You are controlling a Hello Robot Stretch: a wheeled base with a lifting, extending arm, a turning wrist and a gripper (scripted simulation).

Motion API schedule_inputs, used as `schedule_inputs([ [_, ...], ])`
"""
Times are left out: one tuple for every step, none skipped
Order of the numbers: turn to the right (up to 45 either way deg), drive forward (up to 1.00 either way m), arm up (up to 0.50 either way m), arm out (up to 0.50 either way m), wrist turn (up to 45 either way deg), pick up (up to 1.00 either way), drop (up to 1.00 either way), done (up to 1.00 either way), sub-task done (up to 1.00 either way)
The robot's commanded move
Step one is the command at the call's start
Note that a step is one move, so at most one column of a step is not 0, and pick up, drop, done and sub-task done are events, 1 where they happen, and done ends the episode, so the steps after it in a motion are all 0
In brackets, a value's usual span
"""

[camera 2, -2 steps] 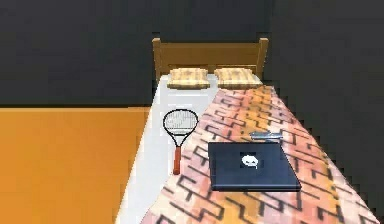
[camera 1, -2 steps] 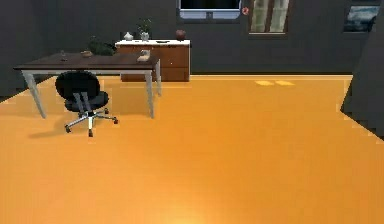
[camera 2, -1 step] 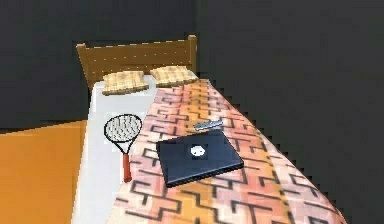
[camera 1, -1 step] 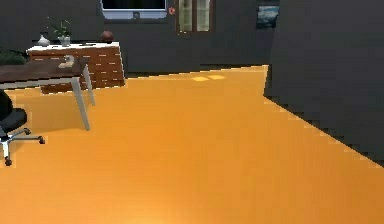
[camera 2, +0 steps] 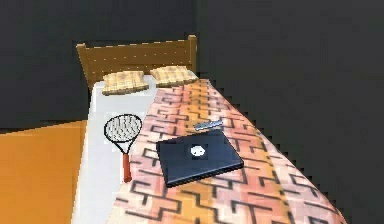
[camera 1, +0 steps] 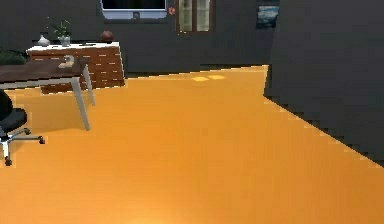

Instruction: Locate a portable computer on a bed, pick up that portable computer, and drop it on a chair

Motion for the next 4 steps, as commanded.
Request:
schedule_inputs([
  [0.0, 0.00, 0.18, 0.00, 0.0, 0.00, 0.00, 0.00, 0.00],
  [0.0, 0.00, 0.00, 0.38, 0.0, 0.00, 0.00, 0.00, 0.00],
  [0.0, 0.00, 0.00, 0.00, 45.0, 0.00, 0.00, 0.00, 0.00],
  [0.0, 0.00, 0.00, 0.00, 45.0, 0.00, 0.00, 0.00, 0.00],
])
